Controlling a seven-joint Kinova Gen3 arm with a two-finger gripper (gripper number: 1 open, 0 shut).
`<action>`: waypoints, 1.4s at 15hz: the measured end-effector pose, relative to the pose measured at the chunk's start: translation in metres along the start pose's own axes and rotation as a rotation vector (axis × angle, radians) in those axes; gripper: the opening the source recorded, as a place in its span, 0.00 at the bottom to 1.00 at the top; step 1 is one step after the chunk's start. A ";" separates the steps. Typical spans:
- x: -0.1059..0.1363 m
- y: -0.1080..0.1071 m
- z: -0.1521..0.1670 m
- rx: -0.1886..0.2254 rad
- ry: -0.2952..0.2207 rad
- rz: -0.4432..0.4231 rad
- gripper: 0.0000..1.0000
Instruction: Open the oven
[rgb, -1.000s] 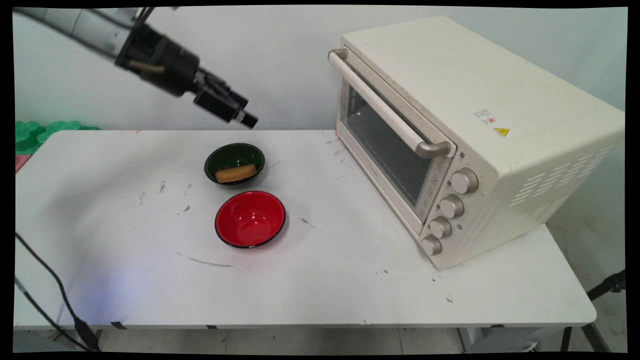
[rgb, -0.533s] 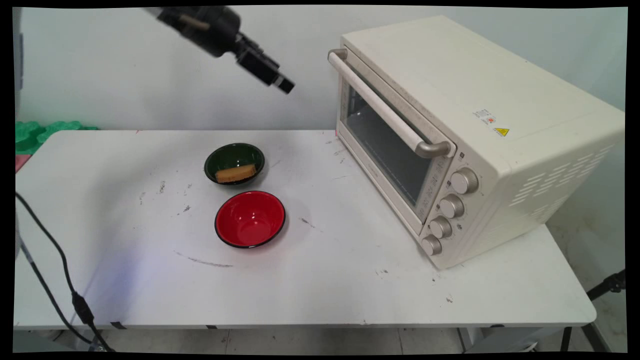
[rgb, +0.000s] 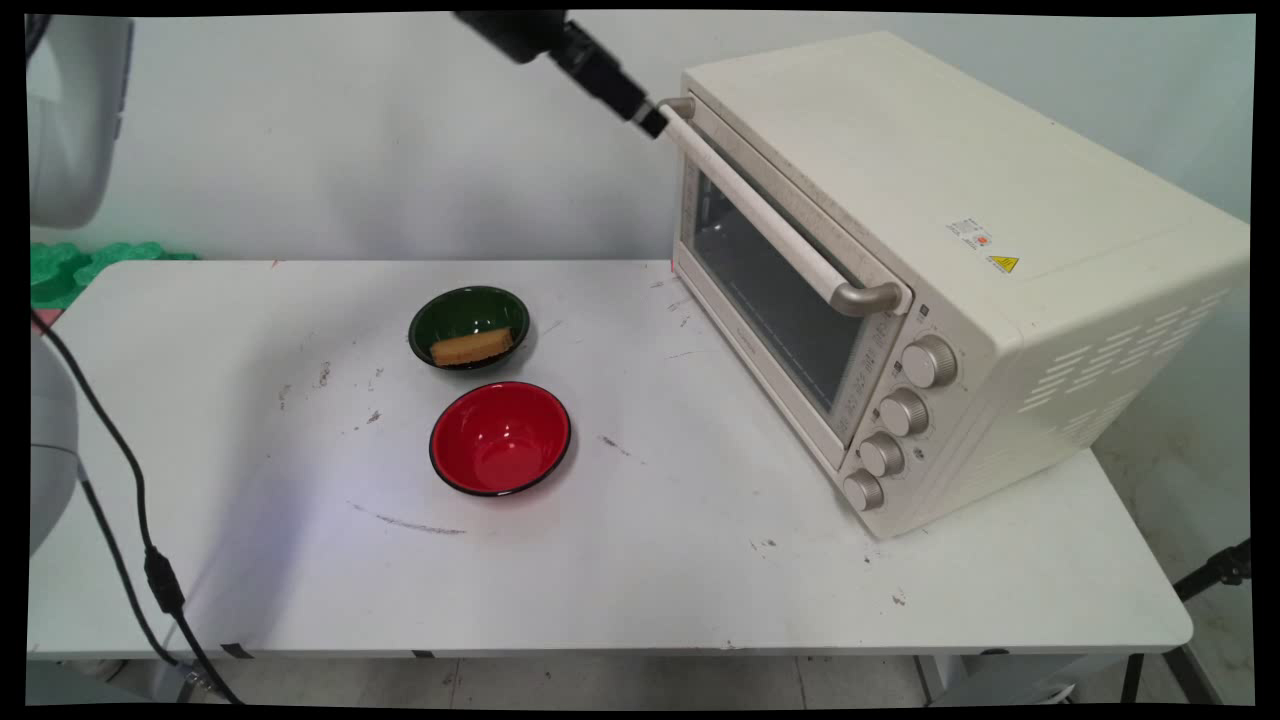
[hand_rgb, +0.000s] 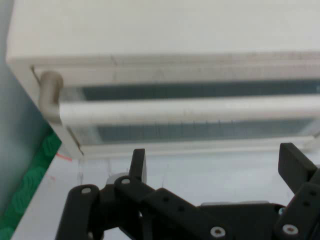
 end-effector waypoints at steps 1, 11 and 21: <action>0.009 0.001 0.006 0.002 0.004 0.001 1.00; 0.050 0.018 0.053 -0.016 -0.024 -0.007 0.00; 0.054 0.031 0.088 -0.051 -0.076 -0.006 0.00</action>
